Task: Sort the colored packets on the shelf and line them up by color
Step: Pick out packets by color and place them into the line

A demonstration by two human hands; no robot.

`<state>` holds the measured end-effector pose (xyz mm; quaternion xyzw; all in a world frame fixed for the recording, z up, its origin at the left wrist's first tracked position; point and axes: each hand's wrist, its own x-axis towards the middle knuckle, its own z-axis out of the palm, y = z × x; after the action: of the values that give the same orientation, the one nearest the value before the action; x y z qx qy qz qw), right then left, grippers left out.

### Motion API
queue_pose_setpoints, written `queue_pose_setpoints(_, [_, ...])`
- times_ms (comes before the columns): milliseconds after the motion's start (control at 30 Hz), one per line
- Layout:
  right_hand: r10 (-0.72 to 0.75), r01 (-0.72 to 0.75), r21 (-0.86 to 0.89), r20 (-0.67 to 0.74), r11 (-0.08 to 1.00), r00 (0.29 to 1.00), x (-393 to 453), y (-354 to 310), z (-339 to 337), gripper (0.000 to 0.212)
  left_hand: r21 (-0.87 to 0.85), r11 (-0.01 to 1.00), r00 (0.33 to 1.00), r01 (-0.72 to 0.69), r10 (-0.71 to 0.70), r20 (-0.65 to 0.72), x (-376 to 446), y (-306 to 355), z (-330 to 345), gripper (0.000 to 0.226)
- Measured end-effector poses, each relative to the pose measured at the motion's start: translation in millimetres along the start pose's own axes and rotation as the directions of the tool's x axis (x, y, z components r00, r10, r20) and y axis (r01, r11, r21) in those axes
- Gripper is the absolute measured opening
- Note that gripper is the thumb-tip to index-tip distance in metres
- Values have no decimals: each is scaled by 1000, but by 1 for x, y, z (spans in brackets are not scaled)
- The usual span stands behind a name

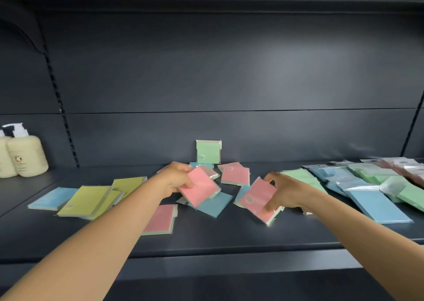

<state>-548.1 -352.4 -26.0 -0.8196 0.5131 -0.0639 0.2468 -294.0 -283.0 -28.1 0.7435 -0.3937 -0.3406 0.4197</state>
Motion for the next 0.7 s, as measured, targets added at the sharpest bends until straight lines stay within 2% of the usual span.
queue_pose_setpoints(100, [-40, 40, 70, -4, 997, 999, 1, 2, -1, 64, -112, 994, 1000, -18, 18, -2, -10, -3, -3, 47])
queue_pose_setpoints(200, [-71, 76, 134, -40, 988, 997, -2, 0, -4, 49, -251, 966, 997, -57, 42, -62, -20, -7, -8, 37])
queue_pose_setpoints(300, [-65, 106, 304, -142, 947, 988, -5, -2, -3, 32, -426, 901, 991, -88, 36, -128, -35, -15, -19, 33])
queue_pose_setpoints(367, [-47, 135, 468, -195, 873, 980, -6, -5, -1, 25, -502, 859, 987, -98, 19, -160, -46, -24, -31, 38])
queue_pose_setpoints(467, [-14, 160, 647, -224, 745, 974, -12, -12, 4, 18, -514, 851, 978, -105, -4, -206, -61, -44, -52, 37])
queue_pose_setpoints(567, [-12, 182, 769, -222, 613, 975, -22, -25, 11, 18, -545, 833, 976, -94, -32, -217, -75, -61, -75, 35])
queue_pose_setpoints(700, [-2, 184, 888, -202, 423, 979, -27, -45, 25, 20, -642, 756, 961, -127, -66, -268, -90, -78, -103, 37])
